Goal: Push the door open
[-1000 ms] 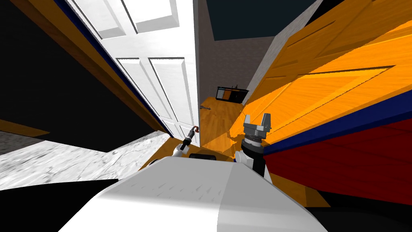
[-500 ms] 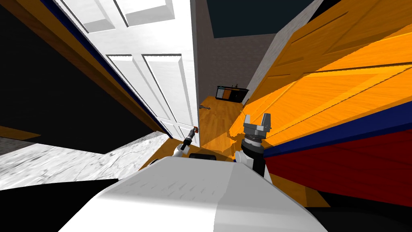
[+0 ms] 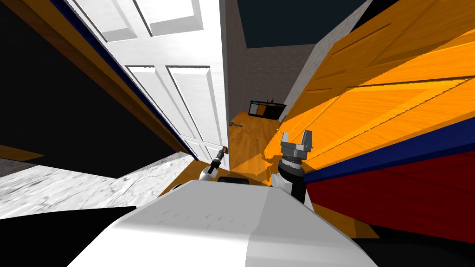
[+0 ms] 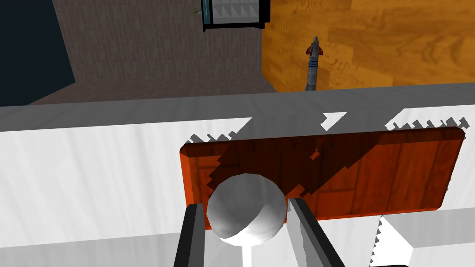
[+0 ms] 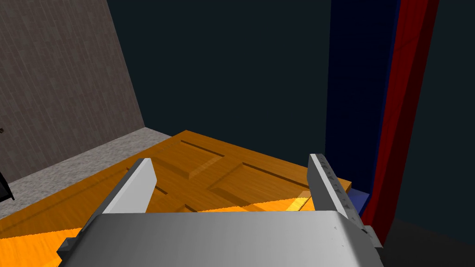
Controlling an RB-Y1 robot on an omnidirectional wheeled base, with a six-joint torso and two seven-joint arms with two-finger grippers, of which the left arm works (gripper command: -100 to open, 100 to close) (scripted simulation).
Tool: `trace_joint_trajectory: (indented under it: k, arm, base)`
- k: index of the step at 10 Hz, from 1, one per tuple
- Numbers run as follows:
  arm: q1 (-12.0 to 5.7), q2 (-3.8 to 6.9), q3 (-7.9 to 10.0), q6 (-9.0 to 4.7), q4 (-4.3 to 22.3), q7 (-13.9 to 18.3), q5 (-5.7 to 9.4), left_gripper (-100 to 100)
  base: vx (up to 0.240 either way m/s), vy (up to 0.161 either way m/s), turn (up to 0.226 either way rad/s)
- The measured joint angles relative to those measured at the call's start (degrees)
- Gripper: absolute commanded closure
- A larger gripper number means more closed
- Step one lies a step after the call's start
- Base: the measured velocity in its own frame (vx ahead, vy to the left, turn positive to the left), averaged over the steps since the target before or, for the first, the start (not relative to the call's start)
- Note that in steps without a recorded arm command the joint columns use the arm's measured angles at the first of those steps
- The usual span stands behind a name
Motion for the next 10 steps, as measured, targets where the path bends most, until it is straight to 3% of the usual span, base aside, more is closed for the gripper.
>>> trace_joint_trajectory:
  k: [1, 2, 3, 4, 5, 6, 7, 8, 9, 10]
  arm:
    - [1.37, 0.14, -0.27, 1.38, -2.63, 0.38, -0.15, 100]
    - [1.17, 0.26, -0.17, 1.7, -2.93, 0.49, -0.06, 100]
    - [0.06, 0.28, 0.21, 0.88, -1.61, 0.15, 0.19, 100]
    - [-2.15, 0.62, 1.31, -1.39, 2.88, -0.79, 0.92, 100]
    - [-0.74, 0.72, 1.15, -0.69, 0.79, -0.69, 0.8, 100]
    - [-1.8, 0.85, 2.03, -1.2, 2.77, -1.31, 1.37, 100]
    - [-0.8, 0.95, 2.11, -0.75, 1.1, -1.43, 1.39, 100]
    - [-1.67, 1.59, 3.06, -0.75, 2.14, -1.69, 2.0, 100]
    - [-0.72, 1.95, 3.18, -0.23, 0.21, -1.53, 2.07, -100]
    - [-0.57, 2.12, 3.16, 0.05, -0.24, -1.33, 2.1, -100]
  base:
    - [0.128, -0.039, 0.003]
    - [0.057, -0.007, -0.006]
    - [0.137, -0.052, 0.024]
    - [0.147, -0.06, 0.028]
    - [0.162, -0.062, 0.062]
    - [0.126, -0.06, 0.031]
    - [0.17, -0.061, 0.099]
    - [0.145, -0.044, 0.055]
    - [-0.057, -0.032, 0.054]
    - [-0.161, -0.037, 0.028]
